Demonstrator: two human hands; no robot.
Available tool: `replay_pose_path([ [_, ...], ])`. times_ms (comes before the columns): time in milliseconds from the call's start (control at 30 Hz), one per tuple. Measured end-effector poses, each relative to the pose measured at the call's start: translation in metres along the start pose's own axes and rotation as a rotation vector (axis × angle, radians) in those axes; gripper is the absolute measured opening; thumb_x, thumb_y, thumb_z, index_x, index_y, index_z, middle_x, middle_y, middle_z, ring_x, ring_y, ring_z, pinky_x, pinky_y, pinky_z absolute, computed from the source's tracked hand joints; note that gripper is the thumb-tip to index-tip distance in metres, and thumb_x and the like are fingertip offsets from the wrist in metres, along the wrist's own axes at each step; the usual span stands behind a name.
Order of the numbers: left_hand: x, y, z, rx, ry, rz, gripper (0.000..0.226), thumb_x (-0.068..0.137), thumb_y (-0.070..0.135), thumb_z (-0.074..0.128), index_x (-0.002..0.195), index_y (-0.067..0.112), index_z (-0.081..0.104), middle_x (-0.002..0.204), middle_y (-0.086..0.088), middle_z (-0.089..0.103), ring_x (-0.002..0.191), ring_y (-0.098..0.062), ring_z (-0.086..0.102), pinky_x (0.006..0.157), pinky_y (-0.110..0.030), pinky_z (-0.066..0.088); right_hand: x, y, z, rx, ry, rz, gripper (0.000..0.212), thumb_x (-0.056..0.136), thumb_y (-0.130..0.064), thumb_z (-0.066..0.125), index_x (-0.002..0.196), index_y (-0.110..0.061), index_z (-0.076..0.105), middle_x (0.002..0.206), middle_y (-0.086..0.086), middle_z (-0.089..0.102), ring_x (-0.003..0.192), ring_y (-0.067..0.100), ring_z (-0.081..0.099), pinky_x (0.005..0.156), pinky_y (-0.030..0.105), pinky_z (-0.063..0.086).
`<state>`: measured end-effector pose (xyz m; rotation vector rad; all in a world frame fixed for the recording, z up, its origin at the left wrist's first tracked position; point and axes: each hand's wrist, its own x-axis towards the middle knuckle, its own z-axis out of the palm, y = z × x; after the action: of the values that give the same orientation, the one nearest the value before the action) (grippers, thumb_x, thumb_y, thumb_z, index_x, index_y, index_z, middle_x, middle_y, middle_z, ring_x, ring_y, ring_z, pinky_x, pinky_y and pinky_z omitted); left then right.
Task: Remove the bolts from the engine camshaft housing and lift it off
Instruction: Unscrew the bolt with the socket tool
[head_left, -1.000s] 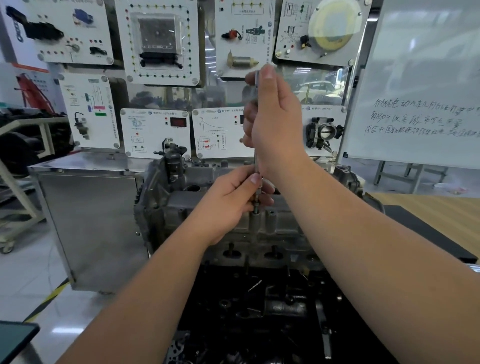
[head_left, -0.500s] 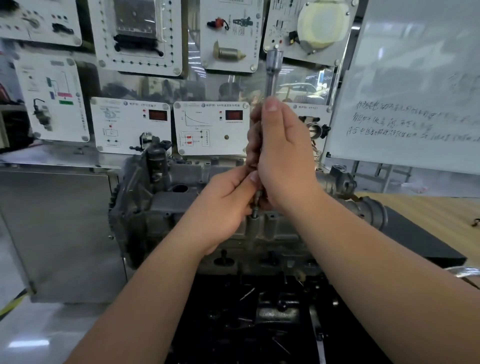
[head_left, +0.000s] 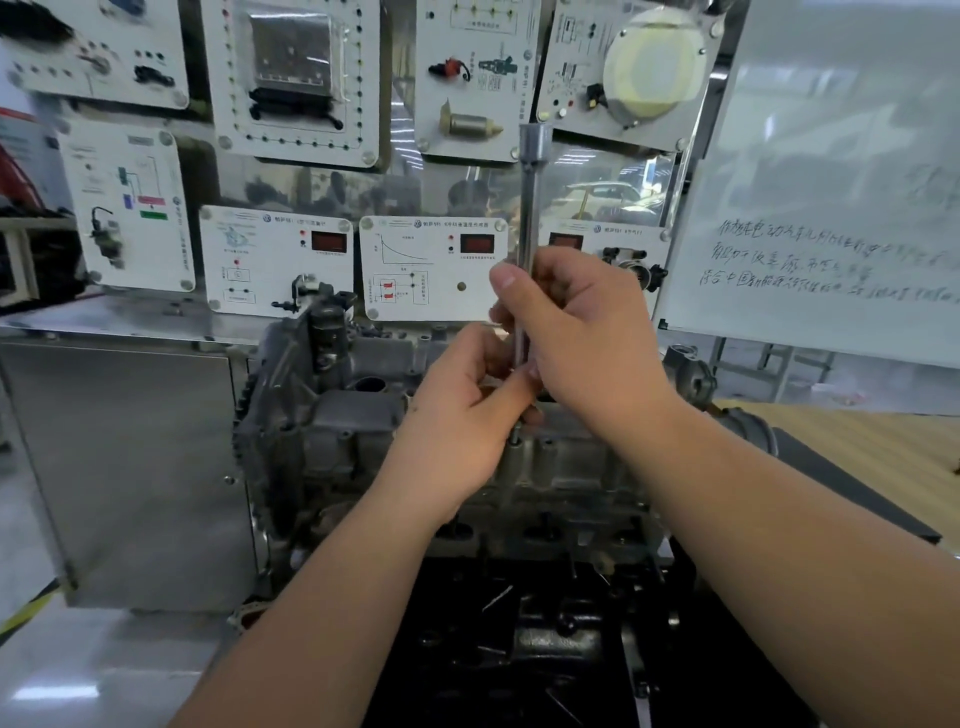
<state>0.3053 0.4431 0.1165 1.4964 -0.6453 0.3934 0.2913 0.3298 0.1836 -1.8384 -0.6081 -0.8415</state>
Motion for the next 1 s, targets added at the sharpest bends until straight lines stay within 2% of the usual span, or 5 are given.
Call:
replay_pose_path([
  [233, -0.001, 0.001, -0.006, -0.140, -0.081, -0.051, 0.028, 0.097, 0.038, 0.048, 0.105, 0.044, 0.074, 0.086, -0.010, 0.073, 0.087, -0.027, 0.064, 0.098, -0.077, 0.041, -0.002, 0.002, -0.002, 0.186, -0.149, 0.089, 0.025, 0.107, -0.020, 0.043, 0.103, -0.013, 0.067, 0.090, 0.004, 0.077, 0.083, 0.015, 0.074, 0.078, 0.030, 0.061],
  [400, 0.003, 0.001, -0.002, -0.074, -0.060, -0.019, 0.017, 0.092, 0.040, 0.060, 0.102, 0.031, 0.070, 0.093, 0.003, 0.073, 0.078, -0.016, 0.069, 0.083, -0.050, 0.055, 0.000, 0.000, -0.003, 0.201, -0.038, 0.052, 0.016, 0.103, -0.027, 0.055, 0.114, -0.017, 0.060, 0.089, 0.005, 0.075, 0.084, 0.014, 0.074, 0.078, 0.036, 0.062],
  [533, 0.003, -0.003, -0.002, -0.037, -0.066, -0.006, 0.008, 0.084, 0.047, 0.066, 0.089, 0.041, 0.066, 0.093, 0.009, 0.071, 0.076, -0.011, 0.070, 0.077, -0.039, 0.054, 0.006, -0.008, -0.004, 0.122, 0.055, 0.026, 0.020, 0.101, -0.029, 0.059, 0.092, -0.014, 0.069, 0.077, 0.000, 0.075, 0.067, 0.011, 0.071, 0.065, 0.030, 0.060],
  [833, -0.001, 0.001, -0.009, -0.084, -0.128, -0.056, 0.023, 0.097, 0.041, 0.051, 0.101, 0.043, 0.074, 0.095, 0.009, 0.074, 0.080, -0.011, 0.070, 0.096, -0.066, 0.051, 0.005, -0.011, -0.004, 0.178, -0.119, 0.098, 0.039, 0.108, -0.031, 0.041, 0.107, 0.001, 0.064, 0.079, 0.002, 0.077, 0.071, 0.015, 0.074, 0.059, 0.020, 0.055],
  [1000, 0.000, 0.002, 0.000, -0.026, -0.027, -0.013, 0.014, 0.095, 0.038, 0.056, 0.099, 0.038, 0.069, 0.090, 0.007, 0.073, 0.073, -0.011, 0.070, 0.066, -0.029, 0.049, -0.001, -0.006, -0.007, 0.130, -0.017, 0.021, 0.016, 0.104, -0.029, 0.053, 0.111, -0.018, 0.062, 0.082, 0.001, 0.074, 0.069, 0.015, 0.071, 0.065, 0.034, 0.061],
])
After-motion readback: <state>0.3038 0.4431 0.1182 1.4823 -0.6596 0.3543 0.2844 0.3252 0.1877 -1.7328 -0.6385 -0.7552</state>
